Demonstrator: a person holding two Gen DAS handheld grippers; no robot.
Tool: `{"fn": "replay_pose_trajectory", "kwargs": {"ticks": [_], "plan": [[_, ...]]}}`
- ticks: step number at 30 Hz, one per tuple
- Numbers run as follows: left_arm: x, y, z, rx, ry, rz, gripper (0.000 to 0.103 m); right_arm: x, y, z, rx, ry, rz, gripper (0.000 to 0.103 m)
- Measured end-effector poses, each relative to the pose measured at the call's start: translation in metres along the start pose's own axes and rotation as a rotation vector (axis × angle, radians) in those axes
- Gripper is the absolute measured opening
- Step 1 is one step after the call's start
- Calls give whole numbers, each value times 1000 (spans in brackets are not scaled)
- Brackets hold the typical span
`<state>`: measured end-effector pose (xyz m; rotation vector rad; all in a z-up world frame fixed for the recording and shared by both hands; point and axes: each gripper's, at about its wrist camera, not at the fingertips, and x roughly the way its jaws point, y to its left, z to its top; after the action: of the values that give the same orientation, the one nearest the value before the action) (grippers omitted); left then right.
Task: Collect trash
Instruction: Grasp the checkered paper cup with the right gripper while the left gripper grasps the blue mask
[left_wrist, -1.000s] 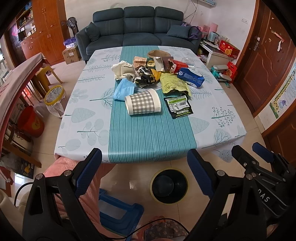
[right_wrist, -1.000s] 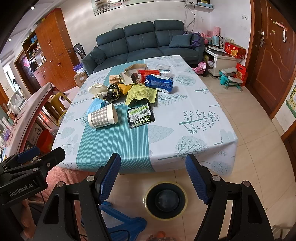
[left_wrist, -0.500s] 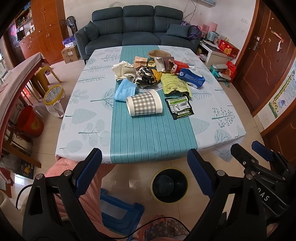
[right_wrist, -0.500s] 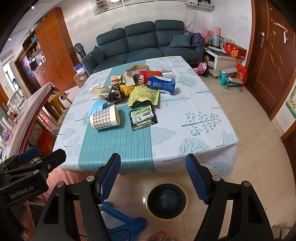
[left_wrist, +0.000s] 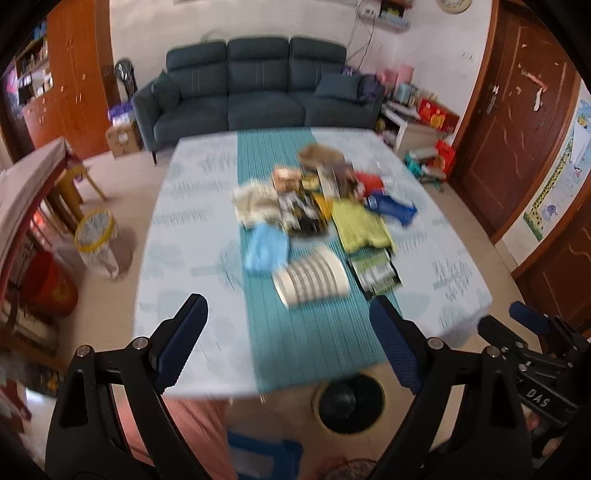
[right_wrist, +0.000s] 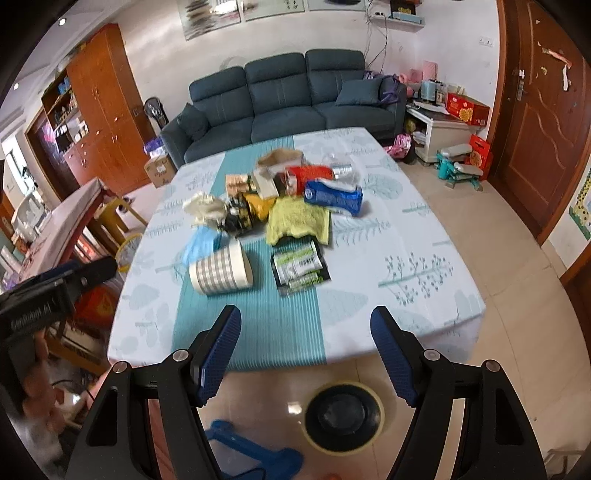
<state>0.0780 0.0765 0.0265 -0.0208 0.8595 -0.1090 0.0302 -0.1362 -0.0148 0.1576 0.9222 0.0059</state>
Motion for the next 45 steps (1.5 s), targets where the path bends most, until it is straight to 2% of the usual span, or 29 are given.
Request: {"fn": "replay_pose_trajectory", "kwargs": {"ticks": [5,8,10,13,19,21,27,33,38,43,45], "plan": [[-8,30,39,89,-125,20,88,6,18,35,35,-36,-25,74],[-4,47,62,129,-131,29,88,13,34,50,19,-34,-33,74],[2,59,76,136,-106,21,88,22,46,57,7,-30,-18,74],[17,77,90,156,-40,-63,88,45,63,66,1,7,23,73],[62,97,93,207,25,-94,88,101,89,62,60,101,60,73],[82,101,89,222,58,-102,88,119,91,58,116,139,77,72],[152,110,77,220,219,-209,88,170,75,30,354,222,124,72],[193,117,67,185,292,-265,88,206,61,12,592,265,189,72],[216,117,63,204,320,-268,88,236,71,14,642,287,211,72],[232,116,63,214,335,-276,88,263,83,17,652,298,242,58],[239,116,64,208,346,-281,88,264,88,20,602,273,224,53]]}}
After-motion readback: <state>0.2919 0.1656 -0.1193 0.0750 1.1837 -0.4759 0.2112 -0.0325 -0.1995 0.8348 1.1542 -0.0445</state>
